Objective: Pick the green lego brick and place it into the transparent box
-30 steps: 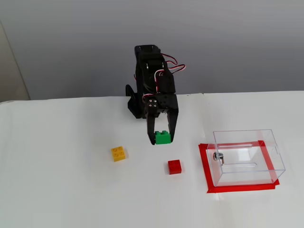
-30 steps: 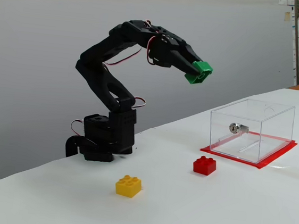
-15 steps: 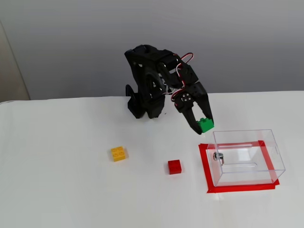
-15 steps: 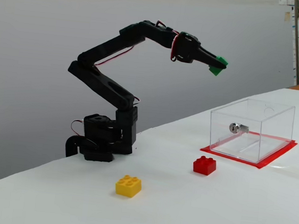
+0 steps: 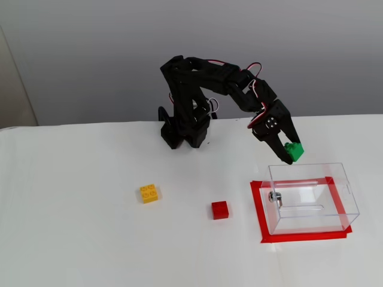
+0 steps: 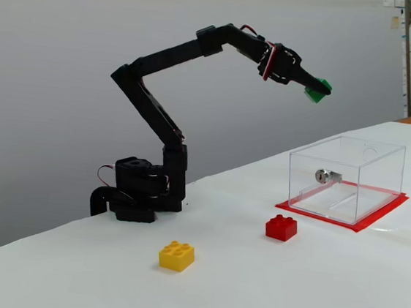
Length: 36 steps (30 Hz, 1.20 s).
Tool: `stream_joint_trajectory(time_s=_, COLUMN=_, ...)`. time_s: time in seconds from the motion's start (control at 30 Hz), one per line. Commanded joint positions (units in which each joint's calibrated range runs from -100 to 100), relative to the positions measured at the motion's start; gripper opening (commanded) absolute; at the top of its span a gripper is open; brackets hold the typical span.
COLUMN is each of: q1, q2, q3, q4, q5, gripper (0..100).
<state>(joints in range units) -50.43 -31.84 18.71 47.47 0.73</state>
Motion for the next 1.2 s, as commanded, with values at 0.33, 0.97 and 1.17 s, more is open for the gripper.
stream_joint_trajectory(time_s=0.33, q1=-2.9, q2=22.5, q3=-17.7, q4=0.1, q5=0.3, gripper=8)
stream_joint_trajectory(time_s=0.97, q1=-6.2, q2=29.4, q3=-20.6, q4=0.0, q5=0.4, gripper=9)
stream_joint_trajectory(time_s=1.17, q1=-6.2, q2=29.4, q3=-20.4, q4=0.1, q5=0.2, gripper=22)
